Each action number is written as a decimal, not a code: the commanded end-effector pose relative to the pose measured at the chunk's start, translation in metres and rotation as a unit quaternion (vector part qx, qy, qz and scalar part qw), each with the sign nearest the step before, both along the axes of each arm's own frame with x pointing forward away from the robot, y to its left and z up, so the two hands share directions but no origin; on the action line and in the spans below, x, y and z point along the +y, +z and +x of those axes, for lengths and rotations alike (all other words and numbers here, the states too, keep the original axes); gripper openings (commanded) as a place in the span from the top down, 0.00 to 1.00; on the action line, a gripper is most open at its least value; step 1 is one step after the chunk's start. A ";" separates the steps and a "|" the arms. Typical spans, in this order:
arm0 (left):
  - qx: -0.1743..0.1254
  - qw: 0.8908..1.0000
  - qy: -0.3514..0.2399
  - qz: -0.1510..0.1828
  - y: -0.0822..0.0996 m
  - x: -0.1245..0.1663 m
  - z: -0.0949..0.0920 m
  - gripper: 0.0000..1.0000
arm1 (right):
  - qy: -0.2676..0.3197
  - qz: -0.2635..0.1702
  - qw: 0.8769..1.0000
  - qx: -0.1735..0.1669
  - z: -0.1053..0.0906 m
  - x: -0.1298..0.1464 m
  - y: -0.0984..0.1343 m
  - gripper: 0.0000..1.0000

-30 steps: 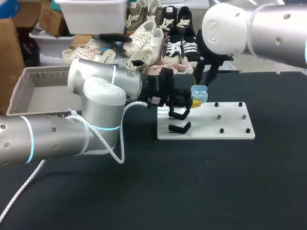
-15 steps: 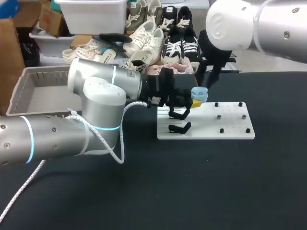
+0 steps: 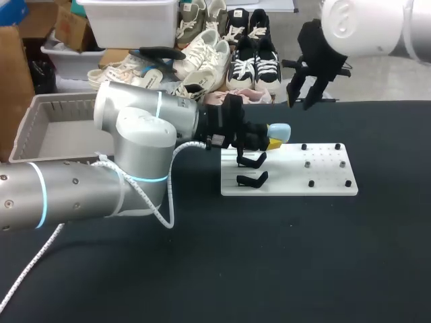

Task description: Pick up each earbud case from the left stands, insert the matching earbuds, close the lid, and place the case in the box.

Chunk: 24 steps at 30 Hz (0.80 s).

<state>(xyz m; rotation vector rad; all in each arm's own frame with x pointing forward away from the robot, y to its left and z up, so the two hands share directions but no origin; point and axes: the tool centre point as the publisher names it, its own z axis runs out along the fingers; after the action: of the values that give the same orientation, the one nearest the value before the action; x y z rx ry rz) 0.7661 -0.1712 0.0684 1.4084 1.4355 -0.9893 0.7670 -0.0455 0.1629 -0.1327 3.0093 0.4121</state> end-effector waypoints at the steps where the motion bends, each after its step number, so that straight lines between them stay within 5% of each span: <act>1: -0.026 0.999 0.021 -0.004 0.024 0.030 -0.003 1.00 | -0.041 0.020 0.993 -0.106 -0.032 -0.020 0.007 0.68; 10: -0.092 0.987 0.121 0.054 0.058 0.140 0.008 1.00 | -0.079 0.032 0.991 -0.101 -0.050 -0.030 0.001 0.67; 16: -0.085 0.970 0.190 0.125 0.053 0.218 0.021 1.00 | -0.095 0.030 0.991 -0.088 -0.060 -0.027 -0.002 0.69; 24: -0.062 0.955 0.243 0.158 0.035 0.296 0.039 1.00 | -0.125 0.020 0.989 -0.079 -0.075 -0.025 0.000 0.68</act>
<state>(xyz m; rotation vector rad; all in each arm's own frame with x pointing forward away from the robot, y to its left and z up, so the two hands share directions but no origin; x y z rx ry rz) 0.8272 0.0849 0.0907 1.2093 1.7814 -0.3543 0.7009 -0.0701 0.1606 0.1708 2.9565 0.4490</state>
